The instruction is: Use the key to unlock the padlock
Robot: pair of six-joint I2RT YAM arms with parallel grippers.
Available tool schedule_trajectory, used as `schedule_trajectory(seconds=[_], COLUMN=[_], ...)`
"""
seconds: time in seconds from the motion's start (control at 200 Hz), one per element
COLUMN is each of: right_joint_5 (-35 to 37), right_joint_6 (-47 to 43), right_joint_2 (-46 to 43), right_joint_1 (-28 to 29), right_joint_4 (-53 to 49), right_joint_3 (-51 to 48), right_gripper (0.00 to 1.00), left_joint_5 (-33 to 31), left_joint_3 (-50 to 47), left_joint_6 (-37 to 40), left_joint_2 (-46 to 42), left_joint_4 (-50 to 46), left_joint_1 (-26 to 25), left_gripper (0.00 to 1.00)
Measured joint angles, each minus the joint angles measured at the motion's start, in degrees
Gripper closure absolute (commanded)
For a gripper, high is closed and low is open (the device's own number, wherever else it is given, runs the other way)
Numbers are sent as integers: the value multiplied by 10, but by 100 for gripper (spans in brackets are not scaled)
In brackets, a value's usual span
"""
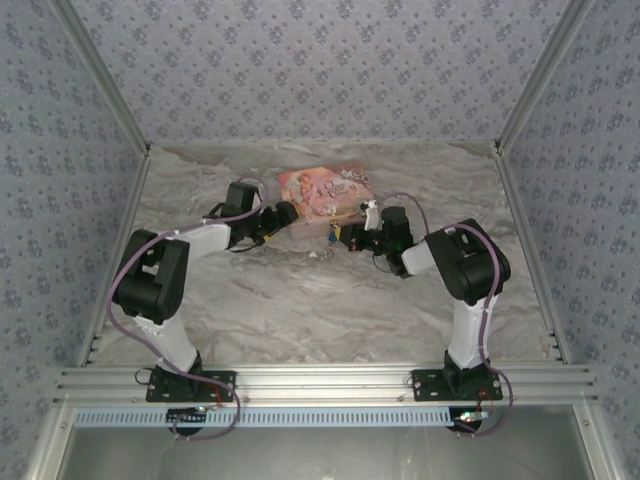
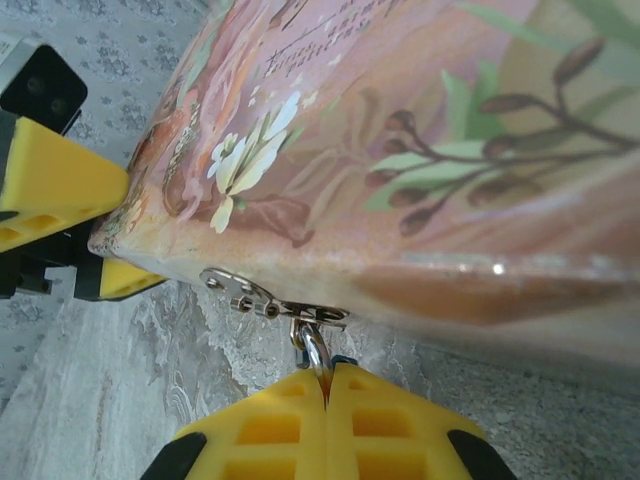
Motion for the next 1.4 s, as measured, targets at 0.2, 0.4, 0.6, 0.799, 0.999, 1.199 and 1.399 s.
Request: schedule_trajectory(seconds=[0.2,0.4,0.6,0.799,0.999,1.199,1.399], right_joint_5=[12,27,43,61,73,78,78], right_joint_6=[49,89,122,143,156,171,188], right_joint_2=[0,0,0,0,0,0,0], right_joint_1=[-1,-1,-1,-2,-3,-6,-10], right_joint_4=[26,40,47,49,48,48,49], right_joint_3=[-11,-16,-17,-17,-16,-16,-16], right_gripper=[100,100,100,100,100,100,100], left_joint_5=[2,2,2,-2,-7,-9,-13], left_joint_3=[-15,-21,-24,-27,-30,-42,-63], left_joint_6=[-9,-13,-17,-19,-21,-24,-33], left_joint_2=[-3,-3,-3,-3,-3,-5,-15], left_joint_4=[22,35,41,48,51,66,83], left_joint_1=[-3,-7,-12,-21,-29,-33,-42], left_gripper=[11,11,11,11,11,11,11])
